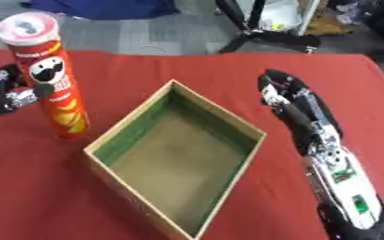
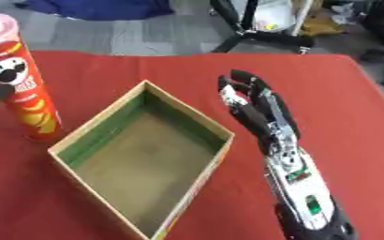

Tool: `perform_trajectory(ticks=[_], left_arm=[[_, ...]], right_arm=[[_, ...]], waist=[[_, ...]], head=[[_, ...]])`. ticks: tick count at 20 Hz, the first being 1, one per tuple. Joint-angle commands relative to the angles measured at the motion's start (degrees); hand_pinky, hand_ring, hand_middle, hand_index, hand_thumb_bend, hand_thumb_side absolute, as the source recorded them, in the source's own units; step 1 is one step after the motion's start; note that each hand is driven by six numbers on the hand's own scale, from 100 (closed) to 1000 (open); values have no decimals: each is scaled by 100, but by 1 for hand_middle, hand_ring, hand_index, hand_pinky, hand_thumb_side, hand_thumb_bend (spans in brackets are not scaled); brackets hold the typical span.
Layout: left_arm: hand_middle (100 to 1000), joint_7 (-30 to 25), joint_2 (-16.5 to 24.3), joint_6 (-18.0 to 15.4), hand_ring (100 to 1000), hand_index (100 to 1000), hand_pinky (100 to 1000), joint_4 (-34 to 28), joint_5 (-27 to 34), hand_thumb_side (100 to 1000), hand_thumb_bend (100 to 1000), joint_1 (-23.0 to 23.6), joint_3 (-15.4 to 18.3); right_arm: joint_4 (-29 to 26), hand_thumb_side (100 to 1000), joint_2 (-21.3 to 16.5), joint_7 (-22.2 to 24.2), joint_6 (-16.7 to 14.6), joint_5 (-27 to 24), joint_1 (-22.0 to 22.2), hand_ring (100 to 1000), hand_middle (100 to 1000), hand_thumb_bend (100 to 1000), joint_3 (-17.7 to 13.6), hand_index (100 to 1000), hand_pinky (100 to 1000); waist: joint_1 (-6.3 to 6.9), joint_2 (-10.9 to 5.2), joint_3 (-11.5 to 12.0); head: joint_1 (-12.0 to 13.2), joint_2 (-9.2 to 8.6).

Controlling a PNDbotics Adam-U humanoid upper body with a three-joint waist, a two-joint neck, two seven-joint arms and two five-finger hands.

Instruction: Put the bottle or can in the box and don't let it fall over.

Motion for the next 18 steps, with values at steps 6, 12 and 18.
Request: perform_trajectory(ticks=[6,12,18], left_arm=[[975,105,1,5,1000,966,973,6,18,740,572,-204,35],[974,157,-91,31,1000,964,972,73,-20,750,568,-270,31],[968,168,-145,40,1000,961,969,91,8,756,558,-307,22]], right_arm=[[-44,450,-39,-13,40,-28,-61,912,851,227,-29,822,810],[-43,452,-24,-6,57,-36,-62,912,851,223,-26,821,810],[-41,454,-15,1,67,-38,-68,912,850,218,-21,821,809]], waist=[[25,-132,-21],[13,-122,-34],[7,-115,-36]], head=[[-11,-66],[-6,-92],[6,-93]])
